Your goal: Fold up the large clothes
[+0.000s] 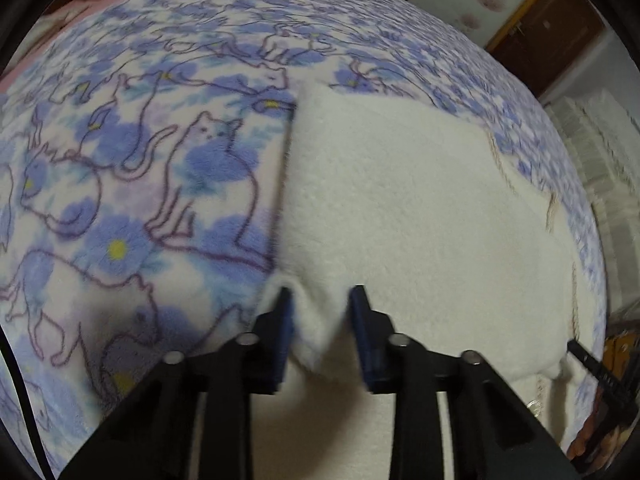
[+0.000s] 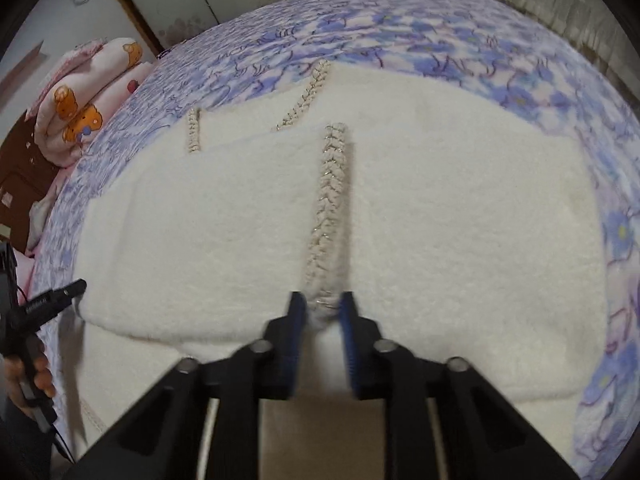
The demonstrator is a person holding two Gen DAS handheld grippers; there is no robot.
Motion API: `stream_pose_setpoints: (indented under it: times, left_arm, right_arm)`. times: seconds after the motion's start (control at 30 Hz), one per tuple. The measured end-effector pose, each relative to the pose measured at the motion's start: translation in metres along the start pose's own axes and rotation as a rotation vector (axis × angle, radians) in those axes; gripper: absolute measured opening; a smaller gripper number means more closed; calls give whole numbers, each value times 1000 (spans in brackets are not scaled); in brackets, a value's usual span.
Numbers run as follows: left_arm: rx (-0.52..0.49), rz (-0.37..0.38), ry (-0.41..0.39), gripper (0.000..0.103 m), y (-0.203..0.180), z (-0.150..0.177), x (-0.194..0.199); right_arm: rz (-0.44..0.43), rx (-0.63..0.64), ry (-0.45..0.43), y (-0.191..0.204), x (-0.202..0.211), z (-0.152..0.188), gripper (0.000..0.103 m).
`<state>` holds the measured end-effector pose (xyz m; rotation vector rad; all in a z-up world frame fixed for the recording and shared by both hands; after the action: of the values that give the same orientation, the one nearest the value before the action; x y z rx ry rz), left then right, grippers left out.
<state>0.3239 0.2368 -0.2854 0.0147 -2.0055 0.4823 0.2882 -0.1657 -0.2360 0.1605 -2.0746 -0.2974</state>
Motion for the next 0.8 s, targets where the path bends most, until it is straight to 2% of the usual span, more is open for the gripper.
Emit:
stream_pose_setpoints:
  times: [0.1,0.2,0.3,0.33,0.4,0.43,0.47,0.53,0.6,0.7,0.8]
  left_arm:
    - [8,30,1,19,7,-1,1]
    - [-43,3,3,20,4,0,-2]
    - [-80,-32,27,24,0,0,-1]
    - [-96,-51,39,29,-2,0,0]
    - [-143,-118,38,42,-4,-1,8]
    - [-181,-168,8,55,-7,-3,17]
    - [-216,-190,-33,64,-13,-6,26]
    - [-282,-184,-100,71,-33,-11,40]
    - [-324,-139,-126,72,-58,-14,43]
    - [-342,-76,-117,72,-90,-14,31]
    - [-337,-57,-102,72,-109,-13,7]
  right_arm:
    - [-100,-73,-45,2,29,7,14]
    - [-47,-33,-20,2,22,26,14]
    - [-4,-9,-1,-1,8,34,14]
    - [10,-10,-8,-2,10,31,15]
    - [63,-2,-31,-1,20,23,22]
    - [107,17,-57,1,27,17,25]
    - [146,47,-92,5,33,12,29]
    - [177,104,-141,21,39,3,33]
    - [110,143,-134,47,31,-2,33]
    - [8,183,-100,93,8,-4,33]
    - [-36,242,-106,132,-17,-9,33]
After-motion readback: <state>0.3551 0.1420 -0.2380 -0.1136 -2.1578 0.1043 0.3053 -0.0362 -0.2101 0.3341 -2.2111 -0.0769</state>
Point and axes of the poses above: each gripper's, at about its wrist camera, not at the fingertips, and x roughly against the way its jaws point, y to its left, z to its underside, the point moved 8 cm from there along -x, roughly the way its jaws point, and after that the axes turned 3 degrees about -y, right-handed, at the moved point
